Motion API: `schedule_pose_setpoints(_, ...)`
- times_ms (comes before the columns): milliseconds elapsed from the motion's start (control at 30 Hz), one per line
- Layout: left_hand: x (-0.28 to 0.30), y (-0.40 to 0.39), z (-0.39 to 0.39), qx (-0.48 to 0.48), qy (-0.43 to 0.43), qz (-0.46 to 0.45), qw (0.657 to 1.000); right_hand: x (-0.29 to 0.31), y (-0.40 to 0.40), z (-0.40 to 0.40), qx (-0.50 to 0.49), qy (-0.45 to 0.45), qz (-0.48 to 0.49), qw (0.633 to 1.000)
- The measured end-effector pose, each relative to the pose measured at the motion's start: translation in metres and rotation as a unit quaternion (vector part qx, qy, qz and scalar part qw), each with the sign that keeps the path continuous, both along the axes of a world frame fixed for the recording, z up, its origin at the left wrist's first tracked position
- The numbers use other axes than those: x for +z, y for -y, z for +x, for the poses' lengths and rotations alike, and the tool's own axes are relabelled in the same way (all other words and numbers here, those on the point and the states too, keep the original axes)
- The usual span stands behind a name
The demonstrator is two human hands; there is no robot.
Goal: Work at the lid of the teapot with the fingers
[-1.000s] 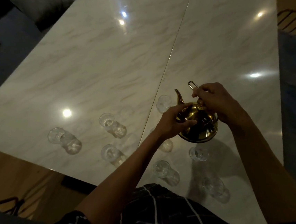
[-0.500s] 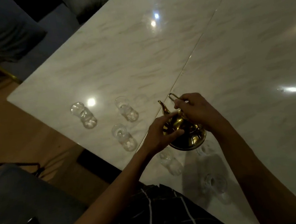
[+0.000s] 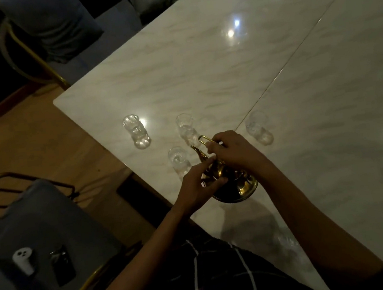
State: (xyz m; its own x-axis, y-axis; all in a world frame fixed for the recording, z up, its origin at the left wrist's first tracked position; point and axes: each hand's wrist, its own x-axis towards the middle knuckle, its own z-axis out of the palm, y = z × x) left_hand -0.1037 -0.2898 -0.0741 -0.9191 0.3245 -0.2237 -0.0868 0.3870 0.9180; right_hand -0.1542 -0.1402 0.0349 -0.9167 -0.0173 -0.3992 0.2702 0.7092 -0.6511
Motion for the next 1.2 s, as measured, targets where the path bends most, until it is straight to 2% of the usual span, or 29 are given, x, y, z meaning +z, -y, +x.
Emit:
schedule_pose_setpoints(467,-0.002,0.048,-0.013,-0.039,0.056,0.049,0.996,0.003,0.057,-0.012,-0.031,0.015,0.043,0.998)
schedule_pose_setpoints(700,0.001,0.056,-0.019,-0.073,0.055,0.050,0.995,0.006,0.067,-0.016,-0.050,0.012,0.067,0.996)
schedule_pose_setpoints(1200,0.008,0.060,-0.021,-0.085,0.049,0.073,0.992,0.021,0.074,-0.014,-0.054,0.011,0.073,0.996)
